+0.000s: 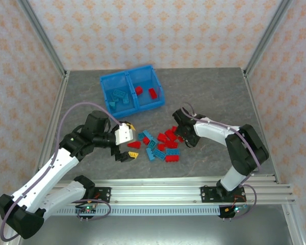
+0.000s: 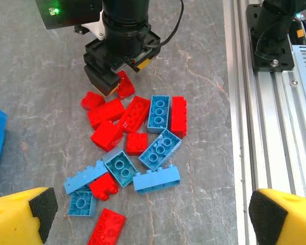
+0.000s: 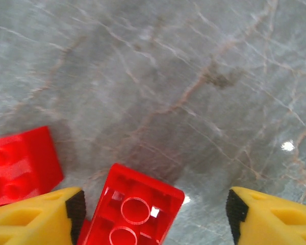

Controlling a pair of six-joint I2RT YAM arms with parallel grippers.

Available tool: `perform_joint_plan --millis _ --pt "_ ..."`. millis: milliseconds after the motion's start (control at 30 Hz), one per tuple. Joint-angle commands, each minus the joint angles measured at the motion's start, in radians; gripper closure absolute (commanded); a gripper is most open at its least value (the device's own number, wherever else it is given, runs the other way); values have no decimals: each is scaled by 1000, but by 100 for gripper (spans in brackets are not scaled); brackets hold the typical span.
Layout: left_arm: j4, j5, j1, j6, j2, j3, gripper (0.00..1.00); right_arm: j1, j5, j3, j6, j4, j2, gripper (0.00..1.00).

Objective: Sort the legos into containers by color

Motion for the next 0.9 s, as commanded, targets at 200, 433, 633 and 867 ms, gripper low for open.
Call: perform_joint_plan --millis 200,433,633,867 --pt "35 16 -6 47 -5 -24 0 8 -55 -51 92 66 13 42" --pt "50 0 -7 49 -22 -38 0 14 30 -47 81 54 -82 71" --pt "106 -53 -4 47 -74 -62 0 160 272 93 -180 158 -252 74" --pt "194 -170 0 24 -196 -119 0 203 182 355 -495 385 -74 73"
